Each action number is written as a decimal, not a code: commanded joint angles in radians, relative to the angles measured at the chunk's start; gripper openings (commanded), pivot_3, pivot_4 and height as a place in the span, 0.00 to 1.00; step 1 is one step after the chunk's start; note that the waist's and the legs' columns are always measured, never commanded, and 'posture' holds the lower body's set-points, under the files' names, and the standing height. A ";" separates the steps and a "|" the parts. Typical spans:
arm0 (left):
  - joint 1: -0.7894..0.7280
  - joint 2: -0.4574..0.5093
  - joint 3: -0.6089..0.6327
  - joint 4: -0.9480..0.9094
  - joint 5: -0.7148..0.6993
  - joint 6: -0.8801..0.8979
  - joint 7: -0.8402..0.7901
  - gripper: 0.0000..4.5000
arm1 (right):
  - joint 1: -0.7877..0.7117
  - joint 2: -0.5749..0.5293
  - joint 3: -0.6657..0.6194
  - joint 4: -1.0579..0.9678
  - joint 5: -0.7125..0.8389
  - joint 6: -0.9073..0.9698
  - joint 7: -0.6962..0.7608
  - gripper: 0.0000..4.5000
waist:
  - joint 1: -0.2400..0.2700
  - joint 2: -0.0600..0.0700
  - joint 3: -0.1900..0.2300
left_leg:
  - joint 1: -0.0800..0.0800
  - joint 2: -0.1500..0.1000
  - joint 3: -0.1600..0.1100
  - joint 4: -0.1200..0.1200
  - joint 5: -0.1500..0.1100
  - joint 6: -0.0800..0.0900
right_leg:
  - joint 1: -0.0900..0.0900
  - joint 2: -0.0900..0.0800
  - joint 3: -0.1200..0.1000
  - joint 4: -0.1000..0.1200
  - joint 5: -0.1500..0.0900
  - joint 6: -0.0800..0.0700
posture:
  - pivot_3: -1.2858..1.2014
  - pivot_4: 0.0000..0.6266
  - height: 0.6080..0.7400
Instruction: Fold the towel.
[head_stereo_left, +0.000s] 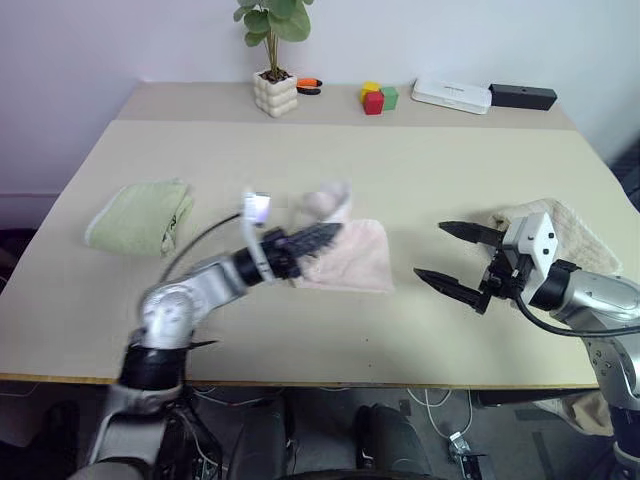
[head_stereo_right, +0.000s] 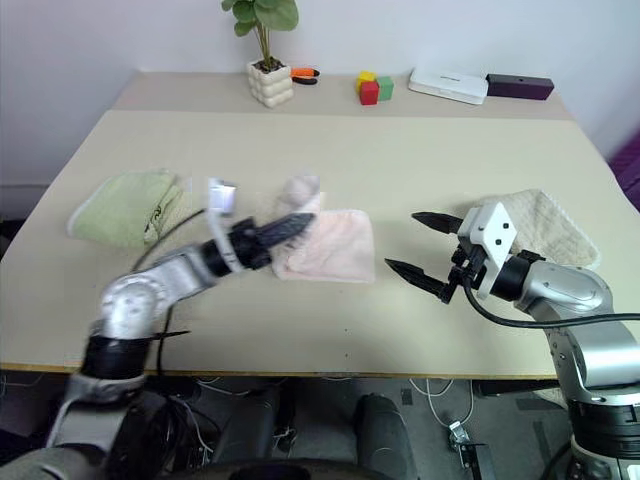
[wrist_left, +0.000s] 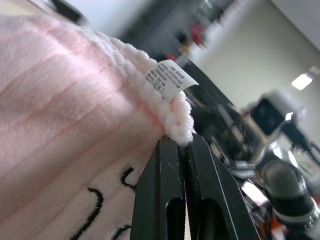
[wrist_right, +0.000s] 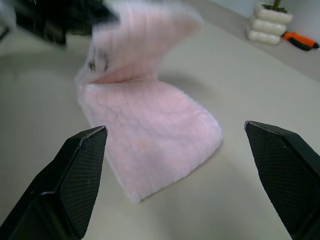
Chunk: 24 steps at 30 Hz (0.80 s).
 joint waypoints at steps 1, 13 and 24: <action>-0.069 -0.041 -0.066 0.098 0.134 -0.058 -0.102 0.01 | 0.024 -0.010 -0.049 -0.057 0.008 -0.010 -0.023 1.00 | 0.003 0.000 0.000 | 0.000 0.000 0.000 0.000 0.000 0.000 | 0.000 0.001 0.000 0.000 0.000 0.000 | 0.52 0.24 0.96; -0.124 -0.171 -0.136 0.278 0.330 -0.044 -0.238 0.01 | 0.125 -0.004 -0.115 -0.130 0.006 -0.009 -0.092 1.00 | 0.003 0.000 0.000 | 0.000 0.001 -0.001 0.000 0.000 0.000 | 0.000 0.001 0.000 0.000 0.000 0.000 | 0.52 0.24 0.96; -0.090 -0.151 -0.099 0.167 0.343 0.025 -0.286 0.99 | 0.016 0.010 -0.047 -0.075 -0.009 -0.021 -0.120 1.00 | 0.002 0.000 0.000 | 0.000 0.001 -0.002 0.000 0.000 0.000 | 0.000 0.001 0.000 0.000 0.000 0.000 | 0.52 0.24 0.96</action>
